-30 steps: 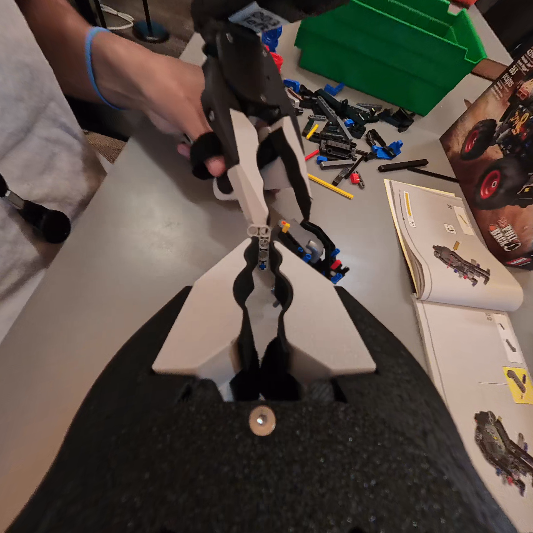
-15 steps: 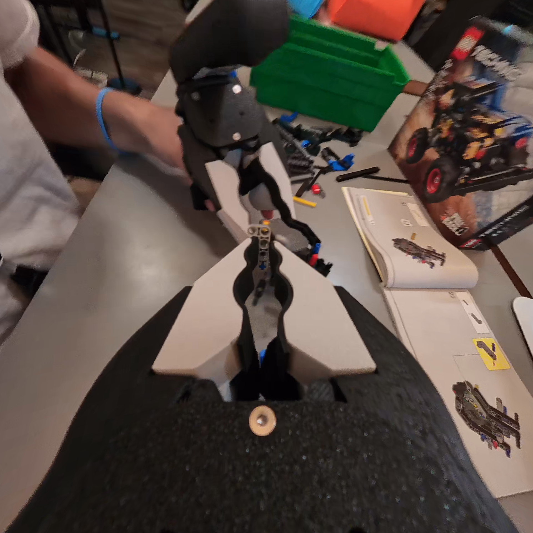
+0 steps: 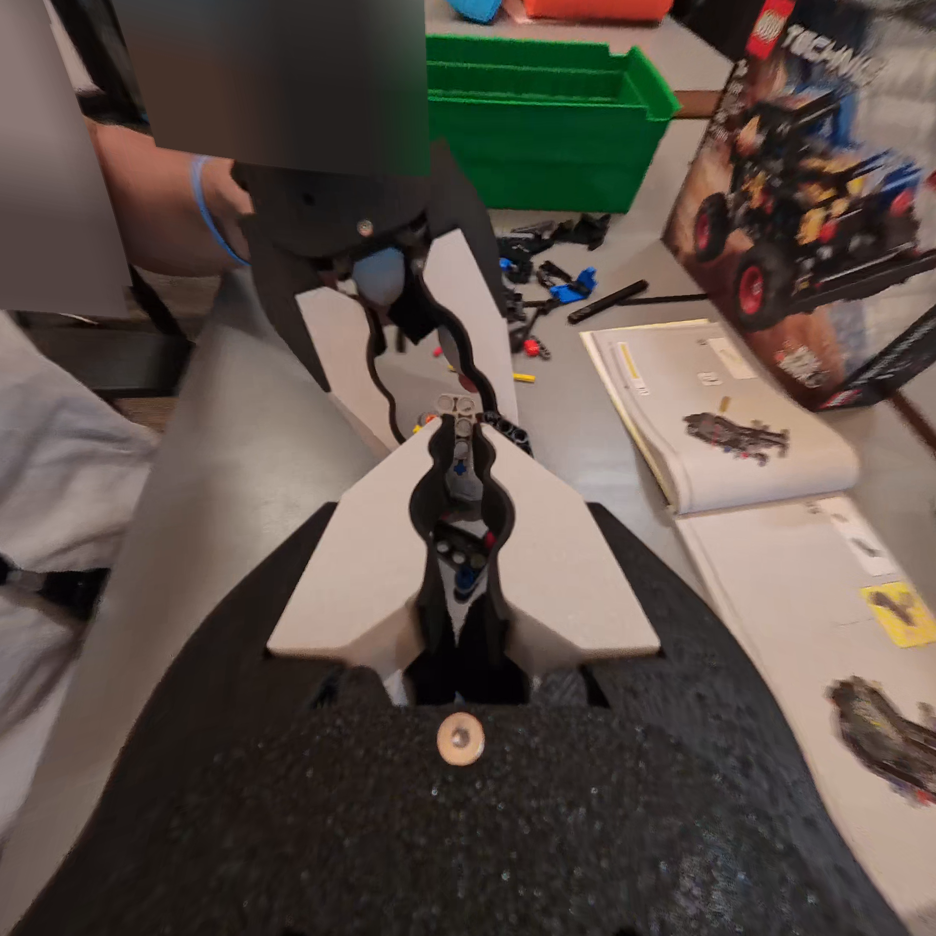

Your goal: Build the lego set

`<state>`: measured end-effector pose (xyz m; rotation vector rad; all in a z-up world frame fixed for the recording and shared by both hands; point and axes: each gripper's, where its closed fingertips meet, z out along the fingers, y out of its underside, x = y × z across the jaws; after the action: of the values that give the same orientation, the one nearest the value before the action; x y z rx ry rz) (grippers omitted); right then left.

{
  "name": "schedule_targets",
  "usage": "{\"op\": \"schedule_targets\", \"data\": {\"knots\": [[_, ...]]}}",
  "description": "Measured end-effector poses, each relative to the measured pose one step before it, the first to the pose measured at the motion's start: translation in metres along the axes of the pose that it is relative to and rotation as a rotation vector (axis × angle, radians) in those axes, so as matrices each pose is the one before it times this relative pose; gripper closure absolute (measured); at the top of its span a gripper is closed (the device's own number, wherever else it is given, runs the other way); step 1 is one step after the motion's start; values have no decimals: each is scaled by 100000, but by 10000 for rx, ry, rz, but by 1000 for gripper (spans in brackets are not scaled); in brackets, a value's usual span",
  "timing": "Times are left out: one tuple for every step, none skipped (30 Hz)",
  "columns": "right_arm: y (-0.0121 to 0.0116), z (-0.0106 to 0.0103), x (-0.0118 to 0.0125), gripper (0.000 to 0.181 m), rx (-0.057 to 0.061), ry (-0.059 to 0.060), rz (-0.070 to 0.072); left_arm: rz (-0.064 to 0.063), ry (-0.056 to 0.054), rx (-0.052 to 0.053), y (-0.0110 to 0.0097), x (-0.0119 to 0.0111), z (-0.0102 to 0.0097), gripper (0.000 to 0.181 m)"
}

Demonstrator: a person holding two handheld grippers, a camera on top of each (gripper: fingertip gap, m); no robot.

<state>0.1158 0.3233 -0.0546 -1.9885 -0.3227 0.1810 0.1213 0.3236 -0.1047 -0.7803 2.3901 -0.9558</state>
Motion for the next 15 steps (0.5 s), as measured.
{"op": "schedule_targets", "data": {"knots": [[-112,-74,-222,175,156,-464,517,-248,493,131,-122,492,-221,136],[-204,-129,-202,175,253,-402,420,-256,417,237,-158,389,-178,136],[-109,-91,-214,175,222,-353,321,-327,407,211,-90,325,-168,136],[17,-55,-98,175,149,-239,254,-363,403,136,50,280,-151,136],[-25,-2,-162,175,196,-297,369,-394,426,153,65,272,-135,136],[-31,13,-139,175,211,-329,482,-412,415,174,43,228,-166,136],[-61,4,-66,175,260,-295,459,-388,371,201,-6,149,-252,136],[-246,-89,-77,175,371,-314,444,-322,263,166,0,30,-269,136],[-120,-67,75,175,186,-207,409,-143,-67,-116,331,-322,-205,136],[-124,-65,348,176,77,63,270,201,-583,-366,609,-867,-133,136],[64,7,195,176,-148,91,-119,455,-601,-386,579,-659,-30,136],[-94,85,-174,176,-104,-21,-203,414,-460,-439,608,-373,82,136],[-245,193,-231,176,-58,5,-186,313,-408,-467,633,-351,200,136],[90,341,9,175,-270,169,-276,278,-298,-430,622,-248,241,136],[473,486,-41,175,-476,140,-301,176,-121,-255,386,-76,242,136]]}}
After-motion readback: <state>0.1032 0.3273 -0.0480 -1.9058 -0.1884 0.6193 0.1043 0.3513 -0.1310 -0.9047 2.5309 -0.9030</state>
